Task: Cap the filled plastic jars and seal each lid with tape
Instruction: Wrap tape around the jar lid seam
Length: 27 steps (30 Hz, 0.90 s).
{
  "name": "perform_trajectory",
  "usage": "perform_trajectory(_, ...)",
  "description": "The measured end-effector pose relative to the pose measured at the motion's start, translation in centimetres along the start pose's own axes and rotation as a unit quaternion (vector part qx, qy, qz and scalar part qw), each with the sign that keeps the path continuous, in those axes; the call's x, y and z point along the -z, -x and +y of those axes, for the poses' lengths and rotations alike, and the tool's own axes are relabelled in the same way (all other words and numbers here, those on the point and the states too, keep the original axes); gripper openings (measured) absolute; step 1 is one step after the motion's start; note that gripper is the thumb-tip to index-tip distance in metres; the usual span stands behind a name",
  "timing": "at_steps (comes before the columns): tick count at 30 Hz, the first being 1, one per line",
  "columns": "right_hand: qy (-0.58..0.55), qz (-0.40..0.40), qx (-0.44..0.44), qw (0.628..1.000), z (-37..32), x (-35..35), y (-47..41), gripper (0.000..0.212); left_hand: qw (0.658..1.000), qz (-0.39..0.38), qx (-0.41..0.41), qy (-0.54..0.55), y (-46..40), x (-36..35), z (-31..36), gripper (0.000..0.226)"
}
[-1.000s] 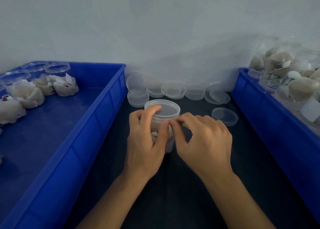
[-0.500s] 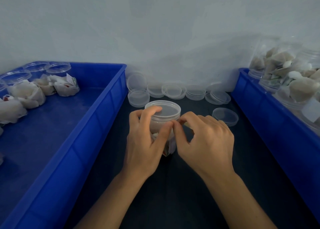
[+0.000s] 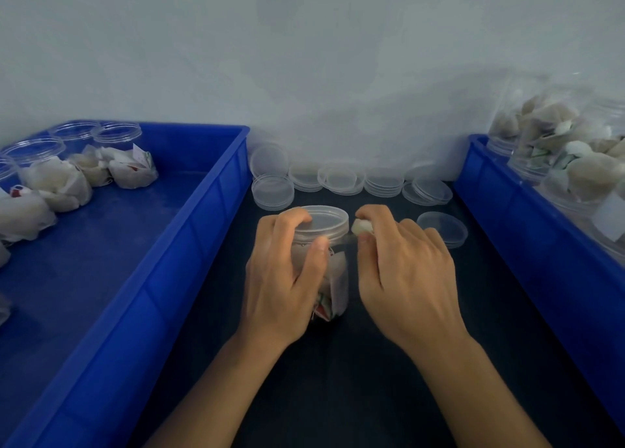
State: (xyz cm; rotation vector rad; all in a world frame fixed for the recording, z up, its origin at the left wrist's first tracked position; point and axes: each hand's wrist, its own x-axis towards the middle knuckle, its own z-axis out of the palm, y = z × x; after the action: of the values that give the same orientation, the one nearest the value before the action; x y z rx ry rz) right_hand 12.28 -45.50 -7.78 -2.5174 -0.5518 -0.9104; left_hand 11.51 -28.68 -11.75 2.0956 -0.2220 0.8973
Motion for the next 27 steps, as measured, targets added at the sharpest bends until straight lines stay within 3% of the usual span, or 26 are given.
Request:
perform_trajectory(11, -0.016, -0.024, 0.029, 0.999, 0.7, 0.3, -0.3, 0.023, 0.997, -0.051, 0.024, 0.045, -0.6, 0.9, -0.2, 0.034)
perform_trajectory(19, -0.023, -0.069, 0.036, 0.997, 0.9, 0.5, -0.3, 0.035, 0.987, -0.091, 0.026, 0.132, -0.7, 1.4, -0.3, 0.019)
perform_trajectory(27, -0.19, -0.145, -0.058, 0.969, 2.0, -0.2, -0.2, 0.037, 0.961, -0.1, 0.09, 0.241, -0.4, 0.9, -0.2, 0.048)
